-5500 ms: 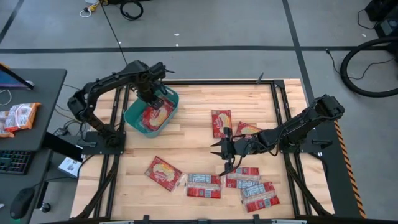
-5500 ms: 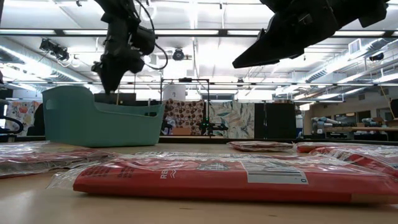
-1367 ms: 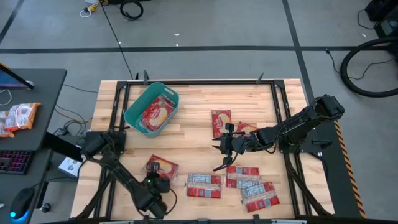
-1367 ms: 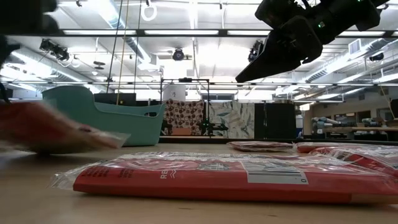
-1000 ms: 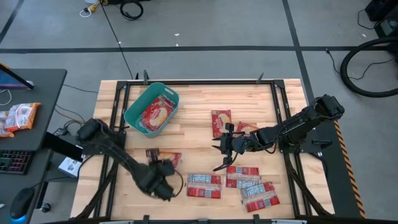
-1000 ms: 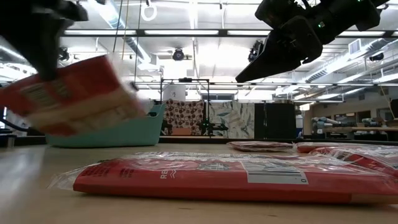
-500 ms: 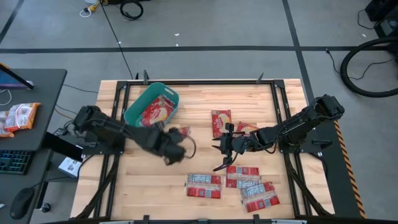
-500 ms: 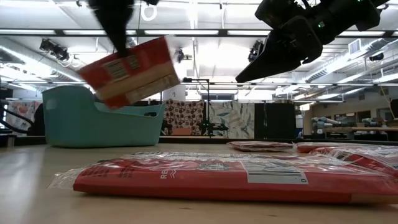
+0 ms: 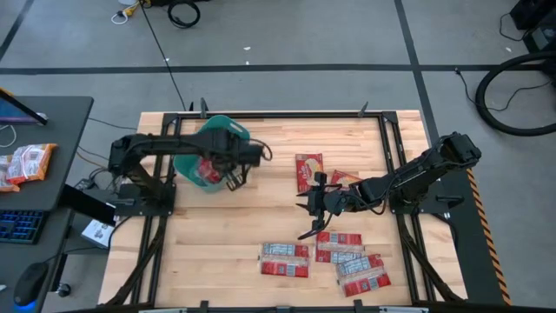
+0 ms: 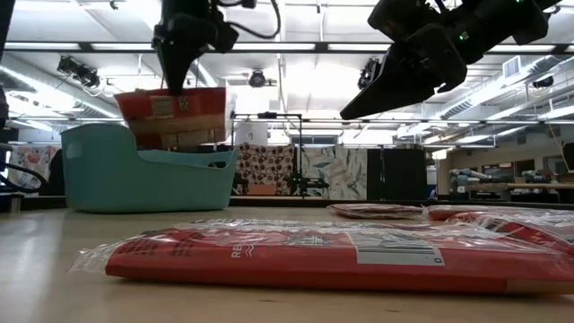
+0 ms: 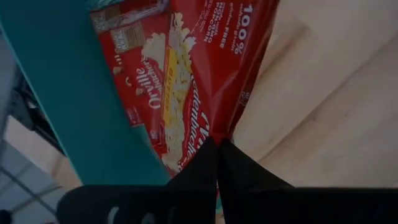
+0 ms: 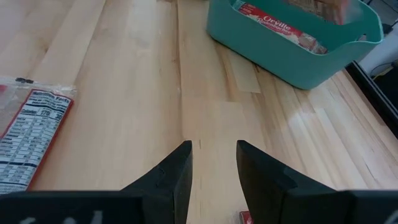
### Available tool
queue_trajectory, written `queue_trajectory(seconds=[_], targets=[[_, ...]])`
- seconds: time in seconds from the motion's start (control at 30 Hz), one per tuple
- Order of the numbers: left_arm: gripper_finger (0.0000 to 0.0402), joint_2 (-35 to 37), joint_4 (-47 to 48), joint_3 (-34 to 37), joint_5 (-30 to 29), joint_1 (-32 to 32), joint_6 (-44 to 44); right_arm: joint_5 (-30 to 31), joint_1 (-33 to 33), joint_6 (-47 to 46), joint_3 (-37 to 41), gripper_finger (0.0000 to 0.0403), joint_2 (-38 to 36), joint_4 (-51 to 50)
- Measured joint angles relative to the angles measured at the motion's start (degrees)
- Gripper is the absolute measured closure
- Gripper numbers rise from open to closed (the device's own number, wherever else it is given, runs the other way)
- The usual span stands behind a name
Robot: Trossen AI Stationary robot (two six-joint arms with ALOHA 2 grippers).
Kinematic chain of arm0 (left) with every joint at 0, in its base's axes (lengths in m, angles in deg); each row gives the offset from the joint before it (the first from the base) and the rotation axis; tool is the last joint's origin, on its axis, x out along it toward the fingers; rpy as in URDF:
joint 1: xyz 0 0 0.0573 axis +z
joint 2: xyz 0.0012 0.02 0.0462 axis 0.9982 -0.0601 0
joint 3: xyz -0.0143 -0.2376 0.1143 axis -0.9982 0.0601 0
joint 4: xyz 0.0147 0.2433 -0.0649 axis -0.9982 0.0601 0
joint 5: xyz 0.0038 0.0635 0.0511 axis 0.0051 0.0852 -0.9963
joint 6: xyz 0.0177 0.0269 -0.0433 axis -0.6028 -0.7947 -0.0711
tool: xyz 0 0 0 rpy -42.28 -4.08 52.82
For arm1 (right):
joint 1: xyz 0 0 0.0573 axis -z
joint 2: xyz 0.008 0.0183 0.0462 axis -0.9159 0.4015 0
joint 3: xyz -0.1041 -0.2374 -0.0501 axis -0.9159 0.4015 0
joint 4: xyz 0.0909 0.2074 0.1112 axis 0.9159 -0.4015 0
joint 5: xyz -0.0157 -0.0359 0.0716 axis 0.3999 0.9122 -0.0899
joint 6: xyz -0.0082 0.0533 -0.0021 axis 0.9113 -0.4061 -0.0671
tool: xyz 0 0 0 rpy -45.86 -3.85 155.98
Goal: Sort popcorn bags into baskets
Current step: Put the red popcorn bag into the green bin
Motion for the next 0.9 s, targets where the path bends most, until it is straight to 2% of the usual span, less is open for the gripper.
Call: queue_trajectory(seconds=[0.1,0.37,0.53,0.67,0.9], targets=[[0.0399,0.0,0.5,0.0,1.8,4.1,-1.6,-0.9,0.0,0.1,0.0,0.0273,0.0,0.0],[0.0399,-0.8,0.1,1.3,2.2,11.8,-5.7,-0.9,0.0,0.1,0.0,0.0273,0.0,-0.3],[0.0399,-0.9,-0.1,6.4,8.4,16.3,-3.5,-0.9,0.0,0.0,0.1,0.0273,0.0,-0.3],[0.0397,-0.9,-0.9,8.8,7.2,18.5,-2.2,-1.0,0.0,0.0,0.1,0.0273,0.0,-0.3],[0.0394,-0.9,-2.6,9.2,5.7,19.4,3.4,-1.0,0.0,0.0,0.2,0.0273,0.0,-0.2]])
